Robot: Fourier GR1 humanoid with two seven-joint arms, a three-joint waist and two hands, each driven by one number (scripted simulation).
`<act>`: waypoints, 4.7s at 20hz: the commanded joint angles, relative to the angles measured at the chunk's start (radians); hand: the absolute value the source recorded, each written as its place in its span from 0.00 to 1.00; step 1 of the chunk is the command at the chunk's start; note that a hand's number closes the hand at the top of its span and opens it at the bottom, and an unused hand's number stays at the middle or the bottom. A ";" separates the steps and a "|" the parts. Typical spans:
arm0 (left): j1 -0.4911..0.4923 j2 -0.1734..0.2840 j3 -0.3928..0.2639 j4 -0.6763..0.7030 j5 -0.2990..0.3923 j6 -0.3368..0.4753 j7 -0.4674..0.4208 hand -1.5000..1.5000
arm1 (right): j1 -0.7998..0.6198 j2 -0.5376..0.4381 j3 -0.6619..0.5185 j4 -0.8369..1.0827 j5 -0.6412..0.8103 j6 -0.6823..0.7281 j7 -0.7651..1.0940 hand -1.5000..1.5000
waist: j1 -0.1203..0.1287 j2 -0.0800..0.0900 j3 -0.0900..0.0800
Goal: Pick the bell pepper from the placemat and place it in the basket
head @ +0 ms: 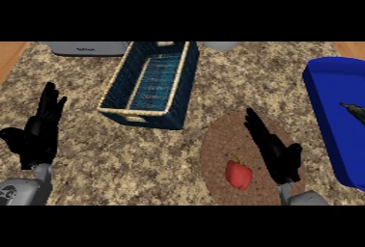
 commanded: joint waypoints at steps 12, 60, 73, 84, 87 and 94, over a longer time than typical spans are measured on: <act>-0.064 0.066 -0.139 -0.102 0.008 -0.294 -0.010 0.50 | -0.035 0.078 0.308 -0.155 0.724 -0.454 -0.033 0.00 | -0.014 -0.005 0.004; -0.080 0.002 -0.093 -0.090 -0.036 -0.347 0.027 0.50 | 0.001 0.247 0.451 -0.699 1.525 0.540 1.245 0.00 | -0.014 0.001 0.006; 0.038 -0.043 -0.041 -0.164 -0.133 -0.387 -0.008 0.50 | 0.210 0.185 0.359 -0.565 1.639 0.309 0.943 0.00 | -0.013 0.000 0.006; -0.011 -0.092 0.031 -0.137 -0.155 -0.474 0.040 0.50 | 0.147 0.247 0.421 -0.570 1.645 0.382 1.021 0.00 | -0.014 0.000 0.006; -0.023 -0.087 0.056 -0.136 -0.149 -0.490 0.053 0.50 | 0.070 0.247 0.371 -0.533 1.602 0.429 1.048 0.00 | -0.012 0.001 0.006; -0.067 -0.117 0.063 -0.175 -0.157 -0.504 0.129 0.50 | 0.044 0.247 0.232 -0.391 1.580 0.361 0.913 0.00 | -0.011 0.001 0.006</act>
